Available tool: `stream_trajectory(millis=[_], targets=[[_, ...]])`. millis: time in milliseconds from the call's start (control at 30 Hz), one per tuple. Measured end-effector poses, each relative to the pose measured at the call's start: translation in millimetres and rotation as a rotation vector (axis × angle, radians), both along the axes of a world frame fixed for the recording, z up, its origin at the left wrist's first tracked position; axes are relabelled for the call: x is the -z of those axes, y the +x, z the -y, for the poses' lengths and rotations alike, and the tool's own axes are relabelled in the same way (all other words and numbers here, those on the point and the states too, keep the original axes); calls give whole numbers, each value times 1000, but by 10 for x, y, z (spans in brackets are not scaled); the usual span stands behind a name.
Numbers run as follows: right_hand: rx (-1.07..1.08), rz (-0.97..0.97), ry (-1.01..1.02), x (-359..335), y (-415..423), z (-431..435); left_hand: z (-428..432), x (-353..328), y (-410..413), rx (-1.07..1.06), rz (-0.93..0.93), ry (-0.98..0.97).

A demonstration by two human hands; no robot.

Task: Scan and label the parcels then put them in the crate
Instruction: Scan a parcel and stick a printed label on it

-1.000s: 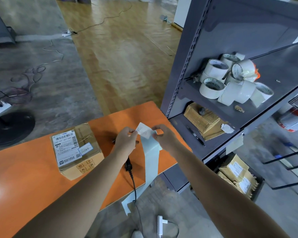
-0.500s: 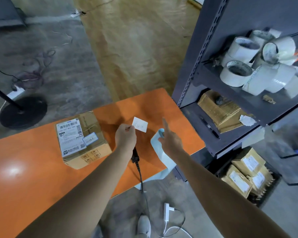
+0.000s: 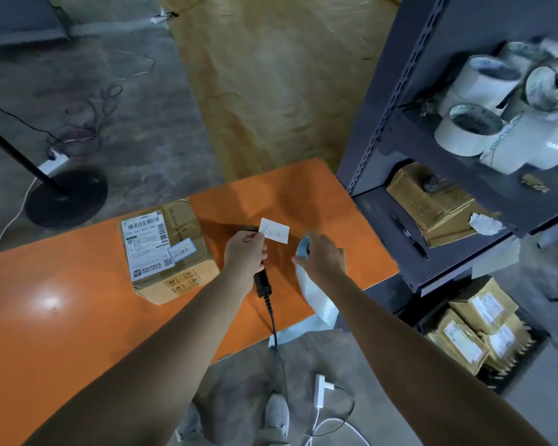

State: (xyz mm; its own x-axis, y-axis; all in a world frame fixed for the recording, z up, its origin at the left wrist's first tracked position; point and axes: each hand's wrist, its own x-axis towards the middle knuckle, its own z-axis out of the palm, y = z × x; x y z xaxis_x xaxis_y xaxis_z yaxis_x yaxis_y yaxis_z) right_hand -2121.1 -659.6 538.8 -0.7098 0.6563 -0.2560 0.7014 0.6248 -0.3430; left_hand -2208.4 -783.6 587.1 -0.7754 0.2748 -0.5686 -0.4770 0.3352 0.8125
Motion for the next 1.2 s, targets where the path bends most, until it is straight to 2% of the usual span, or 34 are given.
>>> stream_trajectory(millis=[67,200,300,467,667,933,1067,1200], targets=[[63,-134,-47,-130,-57,24,42,-61,-35,-8,3,20],[216,-332,-407,-415,-304,126,158,-238,-139,-41,12,53],[234,-443,-638,-636,-489,277,290,-365,-257,-68,-1,91],[209,-508,-716,-893,-806,544,612,-535,-489,-125,-27,124],[190,-455,-712,-948,-1203,895,1031,-591,-784,-168,-29,92],[-30,-345,-325,-793,-1639,1191,1373,-521,-1080,-117,-38,-16],[-68,-312,-259,-750,-1728,1247,1444,-409,-1199,-97,-36,-128],[-126,-177,-310,-657,-1814,1153,1528,-310,-1275,64,-235,-219]])
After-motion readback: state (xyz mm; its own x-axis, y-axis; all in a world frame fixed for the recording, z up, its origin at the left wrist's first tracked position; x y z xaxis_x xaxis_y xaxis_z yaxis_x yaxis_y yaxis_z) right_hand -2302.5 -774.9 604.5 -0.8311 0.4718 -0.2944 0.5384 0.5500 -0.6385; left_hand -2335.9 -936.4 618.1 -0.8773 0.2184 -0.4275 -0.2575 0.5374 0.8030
